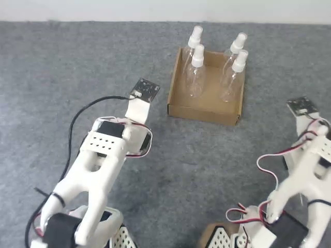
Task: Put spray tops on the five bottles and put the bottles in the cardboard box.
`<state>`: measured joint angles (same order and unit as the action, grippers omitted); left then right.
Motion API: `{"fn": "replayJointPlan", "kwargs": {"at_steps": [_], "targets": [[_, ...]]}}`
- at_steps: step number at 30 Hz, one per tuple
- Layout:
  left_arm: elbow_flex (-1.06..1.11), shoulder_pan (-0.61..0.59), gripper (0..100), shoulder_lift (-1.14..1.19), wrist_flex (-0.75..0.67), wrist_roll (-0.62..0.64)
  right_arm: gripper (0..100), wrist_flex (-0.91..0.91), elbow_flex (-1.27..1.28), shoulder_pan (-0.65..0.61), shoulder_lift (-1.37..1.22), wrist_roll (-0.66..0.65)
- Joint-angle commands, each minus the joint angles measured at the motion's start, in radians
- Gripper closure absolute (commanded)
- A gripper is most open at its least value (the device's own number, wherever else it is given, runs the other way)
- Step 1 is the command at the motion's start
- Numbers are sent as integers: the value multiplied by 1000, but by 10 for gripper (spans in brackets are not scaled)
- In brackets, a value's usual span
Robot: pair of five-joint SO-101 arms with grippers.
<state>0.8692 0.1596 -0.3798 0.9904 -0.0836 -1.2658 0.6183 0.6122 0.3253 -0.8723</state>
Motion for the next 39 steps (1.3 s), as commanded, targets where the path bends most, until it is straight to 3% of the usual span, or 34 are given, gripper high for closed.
{"fn": "replayJointPlan", "kwargs": {"at_steps": [1, 10, 23, 29, 32, 36, 39], "targets": [[-4, 3, 988, -48, -20, 3, 662, -21, -66, -15, -18, 11], [-4, 3, 987, -44, -18, 2, 691, 35, -176, 53, -275, 8], [-4, 3, 987, -41, -18, 2, 699, 70, -207, 87, -401, -35], [-4, 3, 987, -40, -18, 2, 919, 102, -207, 87, -406, -34], [-4, 3, 987, -41, -18, 2, 978, 87, -245, 84, -386, -31], [-7, 3, 989, -49, -20, 12, 993, -31, -370, 28, -288, 124], [-24, -2, 989, -54, -20, 54, 993, -104, -402, -119, -160, 259]]}}
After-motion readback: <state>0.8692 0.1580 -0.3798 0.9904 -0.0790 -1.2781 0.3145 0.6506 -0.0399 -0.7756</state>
